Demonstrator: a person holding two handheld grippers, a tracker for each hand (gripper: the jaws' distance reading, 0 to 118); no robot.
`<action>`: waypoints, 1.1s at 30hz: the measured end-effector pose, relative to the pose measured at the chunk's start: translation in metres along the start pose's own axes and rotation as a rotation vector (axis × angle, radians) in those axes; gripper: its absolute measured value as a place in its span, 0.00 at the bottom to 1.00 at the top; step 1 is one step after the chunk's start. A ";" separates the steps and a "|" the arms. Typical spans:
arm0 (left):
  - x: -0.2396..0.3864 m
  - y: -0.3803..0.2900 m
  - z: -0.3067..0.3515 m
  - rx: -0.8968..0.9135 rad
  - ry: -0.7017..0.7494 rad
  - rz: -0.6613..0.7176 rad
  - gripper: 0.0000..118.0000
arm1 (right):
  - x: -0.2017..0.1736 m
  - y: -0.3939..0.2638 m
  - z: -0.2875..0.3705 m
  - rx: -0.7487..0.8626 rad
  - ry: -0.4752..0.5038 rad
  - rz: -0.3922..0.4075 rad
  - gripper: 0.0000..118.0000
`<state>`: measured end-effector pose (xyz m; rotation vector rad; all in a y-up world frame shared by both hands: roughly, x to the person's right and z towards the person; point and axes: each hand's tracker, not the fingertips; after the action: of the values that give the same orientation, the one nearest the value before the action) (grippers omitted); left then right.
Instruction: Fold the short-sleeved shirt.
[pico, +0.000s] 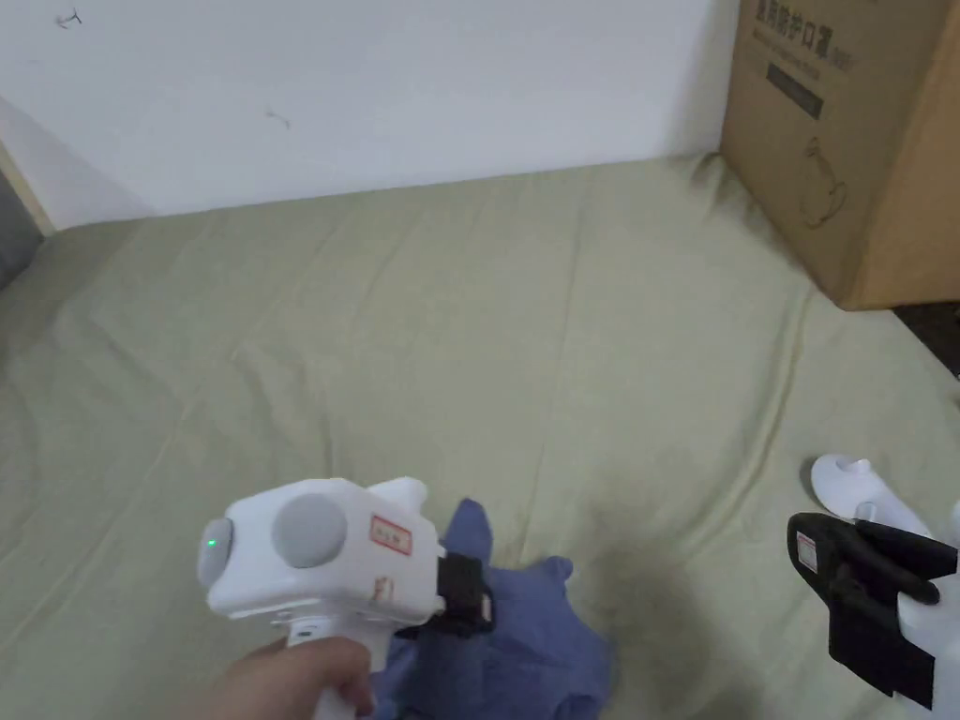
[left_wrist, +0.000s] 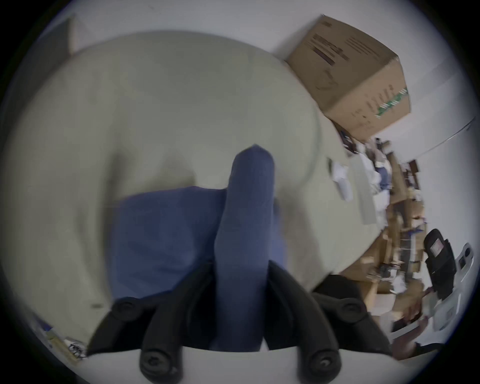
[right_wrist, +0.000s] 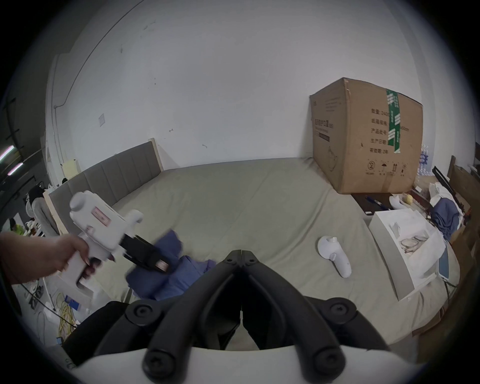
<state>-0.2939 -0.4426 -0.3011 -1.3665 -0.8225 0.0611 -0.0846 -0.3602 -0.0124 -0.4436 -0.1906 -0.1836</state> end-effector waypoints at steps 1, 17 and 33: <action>0.006 0.000 -0.012 -0.023 -0.092 0.012 0.62 | 0.004 -0.001 0.002 -0.001 -0.011 -0.006 0.00; -0.008 -0.003 0.030 0.094 0.162 -0.018 0.00 | 0.027 -0.005 0.005 -0.006 -0.040 -0.079 0.00; 0.066 -0.012 -0.050 -0.056 -0.107 -0.062 0.00 | 0.028 -0.003 0.014 -0.016 -0.056 -0.097 0.00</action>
<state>-0.2235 -0.4552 -0.2578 -1.3986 -0.9623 0.0635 -0.0603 -0.3602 0.0077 -0.4564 -0.2658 -0.2683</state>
